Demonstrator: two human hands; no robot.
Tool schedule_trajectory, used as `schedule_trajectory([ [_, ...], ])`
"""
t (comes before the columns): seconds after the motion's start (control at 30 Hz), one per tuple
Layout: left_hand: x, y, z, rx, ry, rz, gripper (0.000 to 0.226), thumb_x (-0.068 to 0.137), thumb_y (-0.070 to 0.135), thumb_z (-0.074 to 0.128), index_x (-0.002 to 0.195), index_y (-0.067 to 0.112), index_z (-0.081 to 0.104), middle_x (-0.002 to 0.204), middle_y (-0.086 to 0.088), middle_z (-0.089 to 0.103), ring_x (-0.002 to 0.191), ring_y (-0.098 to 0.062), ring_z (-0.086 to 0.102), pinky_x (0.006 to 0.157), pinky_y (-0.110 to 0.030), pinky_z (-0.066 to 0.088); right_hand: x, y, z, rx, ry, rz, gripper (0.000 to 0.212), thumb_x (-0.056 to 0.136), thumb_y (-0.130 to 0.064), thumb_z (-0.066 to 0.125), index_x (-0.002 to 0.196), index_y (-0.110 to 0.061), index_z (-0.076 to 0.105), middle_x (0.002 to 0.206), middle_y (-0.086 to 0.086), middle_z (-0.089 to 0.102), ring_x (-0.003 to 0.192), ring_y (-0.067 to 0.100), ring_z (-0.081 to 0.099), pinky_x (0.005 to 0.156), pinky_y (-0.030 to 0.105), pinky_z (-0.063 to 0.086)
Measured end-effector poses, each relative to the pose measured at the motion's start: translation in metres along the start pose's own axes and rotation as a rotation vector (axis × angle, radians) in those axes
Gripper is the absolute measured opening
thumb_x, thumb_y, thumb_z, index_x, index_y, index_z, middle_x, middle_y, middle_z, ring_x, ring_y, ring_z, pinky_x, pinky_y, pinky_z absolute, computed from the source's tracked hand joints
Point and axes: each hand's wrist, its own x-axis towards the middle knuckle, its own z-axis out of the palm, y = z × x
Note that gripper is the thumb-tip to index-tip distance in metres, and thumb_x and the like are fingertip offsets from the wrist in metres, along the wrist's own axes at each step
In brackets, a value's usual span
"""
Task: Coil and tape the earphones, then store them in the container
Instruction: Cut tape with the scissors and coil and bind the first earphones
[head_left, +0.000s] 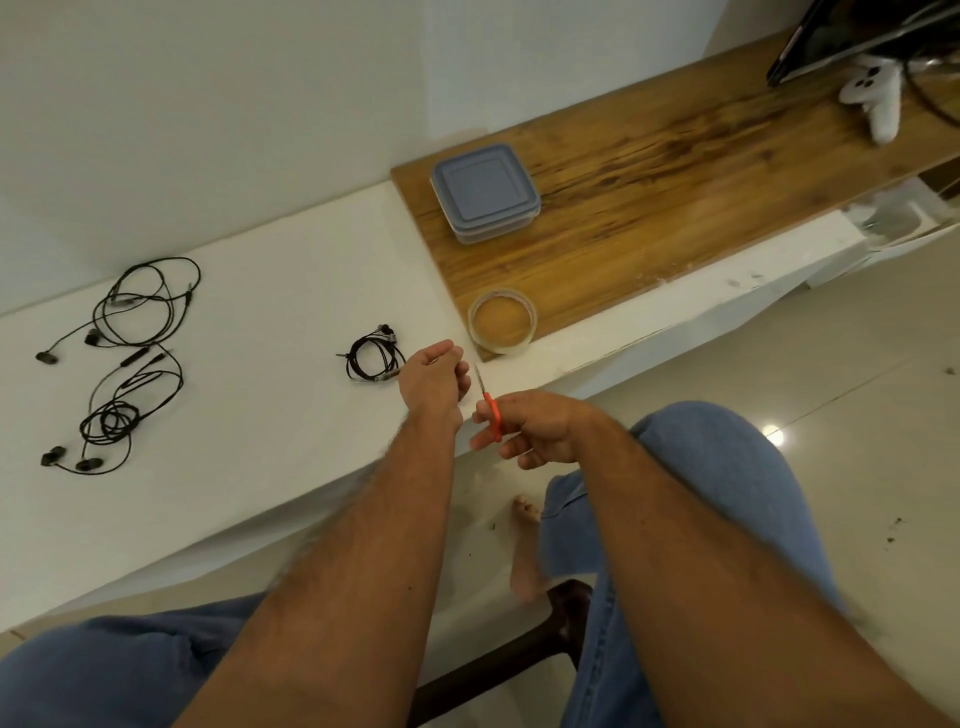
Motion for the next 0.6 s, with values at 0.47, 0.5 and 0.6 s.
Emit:
schedule_trajectory([
  [0.47, 0.010, 0.007, 0.004, -0.045, -0.008, -0.130, 0.019, 0.087, 0.004, 0.066, 0.106, 0.007, 0.064, 0.060, -0.002, 0.054, 0.038, -0.006, 0.047, 0.040, -0.017, 0.042, 0.014, -0.010, -0.006, 0.025, 0.010, -0.115, 0.046, 0.090, -0.049, 0.061, 0.118, -0.012, 0.063, 0.086, 0.003, 0.068, 0.059, 0.010, 0.052, 0.058, 0.027, 0.046],
  [0.5, 0.011, 0.007, 0.004, -0.054, -0.011, -0.136, 0.020, 0.087, 0.003, 0.066, 0.107, 0.006, 0.063, 0.060, -0.002, 0.054, 0.038, -0.005, 0.047, 0.041, -0.017, 0.043, 0.016, -0.011, -0.005, 0.025, 0.003, -0.121, 0.046, 0.090, -0.049, 0.060, 0.118, -0.012, 0.063, 0.086, 0.003, 0.068, 0.059, 0.010, 0.052, 0.059, 0.027, 0.046],
  [0.6, 0.014, 0.007, 0.003, -0.068, -0.017, -0.146, 0.025, 0.086, 0.002, 0.066, 0.111, 0.004, 0.063, 0.060, -0.002, 0.054, 0.043, -0.008, 0.048, 0.043, -0.020, 0.043, 0.020, -0.013, -0.004, 0.036, -0.003, -0.138, 0.044, 0.090, -0.049, 0.060, 0.116, -0.014, 0.064, 0.087, 0.004, 0.070, 0.059, 0.010, 0.052, 0.058, 0.027, 0.047],
])
